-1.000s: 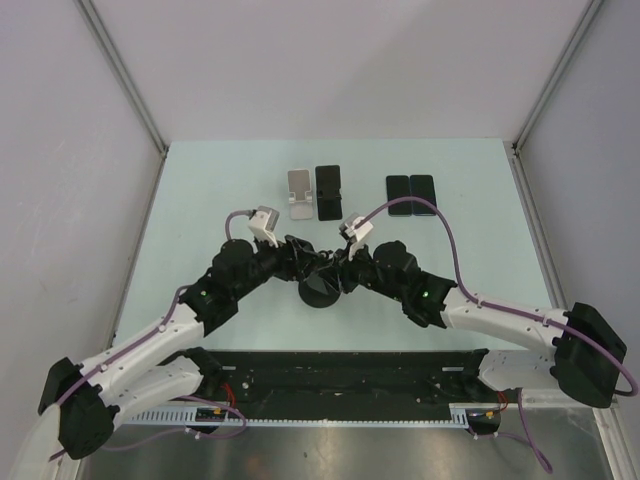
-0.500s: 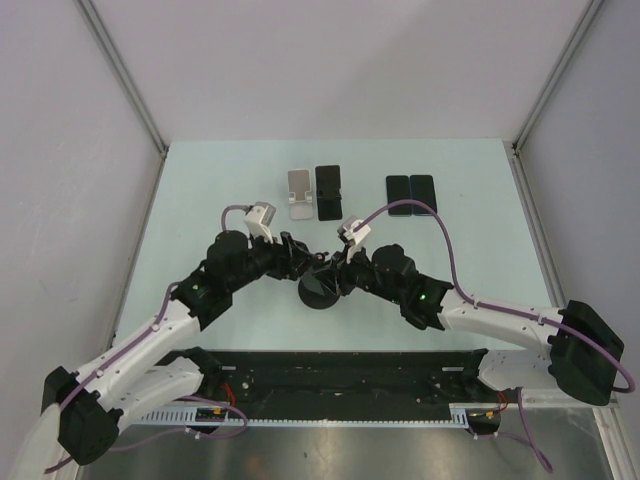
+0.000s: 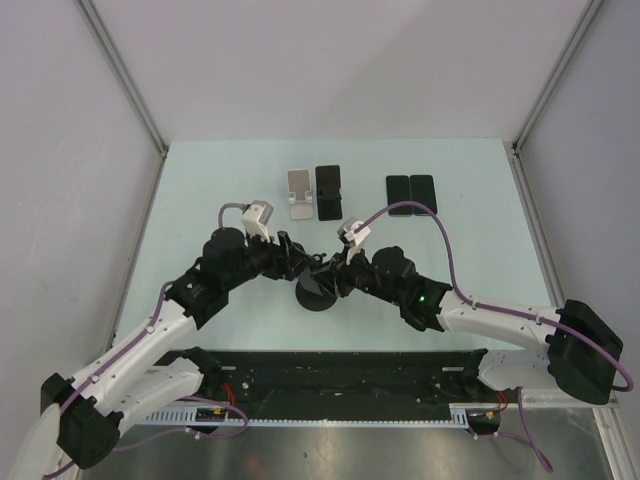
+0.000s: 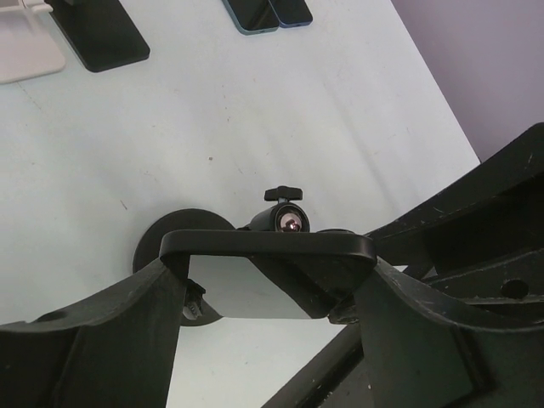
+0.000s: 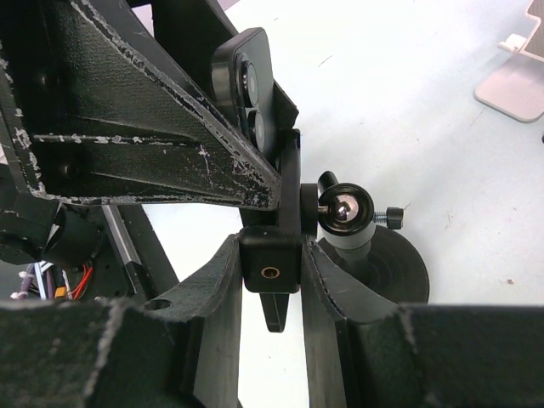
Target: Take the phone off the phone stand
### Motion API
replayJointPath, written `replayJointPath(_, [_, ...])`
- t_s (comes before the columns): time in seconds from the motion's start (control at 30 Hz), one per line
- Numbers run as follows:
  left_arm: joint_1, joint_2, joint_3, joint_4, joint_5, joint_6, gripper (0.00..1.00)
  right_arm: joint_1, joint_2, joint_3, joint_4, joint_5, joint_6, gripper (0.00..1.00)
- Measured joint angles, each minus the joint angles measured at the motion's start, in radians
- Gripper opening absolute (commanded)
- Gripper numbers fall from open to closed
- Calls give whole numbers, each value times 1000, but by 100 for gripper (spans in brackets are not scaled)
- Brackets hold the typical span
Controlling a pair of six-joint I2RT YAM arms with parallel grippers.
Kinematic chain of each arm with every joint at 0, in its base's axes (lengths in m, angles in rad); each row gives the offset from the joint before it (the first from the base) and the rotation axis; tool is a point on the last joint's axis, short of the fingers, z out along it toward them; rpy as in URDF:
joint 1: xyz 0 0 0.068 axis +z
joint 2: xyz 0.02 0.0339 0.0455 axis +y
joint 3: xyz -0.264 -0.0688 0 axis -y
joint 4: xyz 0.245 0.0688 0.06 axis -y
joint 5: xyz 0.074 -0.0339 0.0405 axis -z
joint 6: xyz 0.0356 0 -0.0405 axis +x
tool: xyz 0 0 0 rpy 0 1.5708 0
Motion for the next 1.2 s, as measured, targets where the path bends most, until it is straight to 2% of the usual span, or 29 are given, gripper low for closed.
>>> replayJointPath(0.17, [0,-11,0,-3,14,24,0,-13,-14,-8,0,-37,19,0])
replayJointPath(0.4, [19,-35,8,82,37,64,0,-121,-48,-27,-7,-227,66,0])
replayJointPath(0.57, [35,-35,8,111,80,83,0,-159,-50,-29,-5,-294,77,0])
replayJointPath(0.77, [39,-37,10,115,88,97,0,-164,-50,-31,-4,-300,76,0])
replayJointPath(0.9, [42,-37,36,84,87,103,0,-145,-50,-31,-6,-272,70,5])
replayJointPath(1.1, [66,-40,141,48,84,117,0,-117,-52,-31,-8,-211,59,5])
replayJointPath(1.2, [97,-61,215,61,7,169,0,-95,-65,-32,-32,-199,44,7])
